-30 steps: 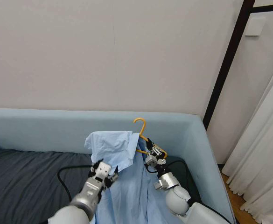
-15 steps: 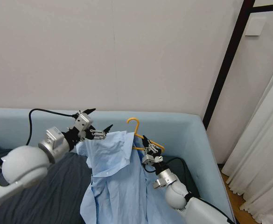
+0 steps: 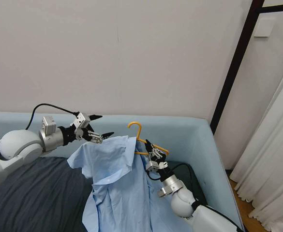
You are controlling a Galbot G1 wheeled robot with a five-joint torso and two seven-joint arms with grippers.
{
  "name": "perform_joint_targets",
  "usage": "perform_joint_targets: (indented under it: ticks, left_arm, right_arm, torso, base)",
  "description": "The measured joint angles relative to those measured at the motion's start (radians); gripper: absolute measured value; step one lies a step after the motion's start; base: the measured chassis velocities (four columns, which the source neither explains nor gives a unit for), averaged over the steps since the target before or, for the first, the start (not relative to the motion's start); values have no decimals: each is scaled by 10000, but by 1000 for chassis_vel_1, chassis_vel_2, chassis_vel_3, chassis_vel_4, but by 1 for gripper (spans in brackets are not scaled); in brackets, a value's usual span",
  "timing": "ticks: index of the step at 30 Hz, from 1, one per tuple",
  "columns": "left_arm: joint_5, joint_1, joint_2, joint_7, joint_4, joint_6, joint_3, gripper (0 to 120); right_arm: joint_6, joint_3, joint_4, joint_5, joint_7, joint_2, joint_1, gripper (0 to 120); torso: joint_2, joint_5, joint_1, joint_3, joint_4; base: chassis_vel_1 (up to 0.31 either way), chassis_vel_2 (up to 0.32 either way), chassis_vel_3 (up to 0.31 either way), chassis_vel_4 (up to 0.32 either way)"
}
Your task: Pick up the clothes from the sofa and hang them on the clothes hanger.
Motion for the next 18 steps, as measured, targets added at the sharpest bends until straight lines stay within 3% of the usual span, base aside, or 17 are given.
perform_joint_targets:
  ticks: [5, 8, 18]
  left_arm:
    - [118, -1097, -676, 404, 794, -140, 1340, 99]
    - [-393, -1560, -906, 1018, 1039, -245, 1996, 98]
    - [-1087, -2129, -1269, 2753, 2291, -708, 3101, 94]
  right_arm:
    - [12, 38, 97, -96, -2, -99, -41, 5]
    - [0, 91, -7, -182, -2, -81, -74, 5]
    - [-160, -91, -5, 76, -16, 26, -36, 5]
  torso:
    - [0, 3, 0, 0, -2]
    - [0, 3, 1, 1, -4]
    - [0, 1, 1, 0, 2]
  base:
    - [0, 0, 0, 0]
    - [0, 0, 0, 0]
    - [0, 0, 0, 0]
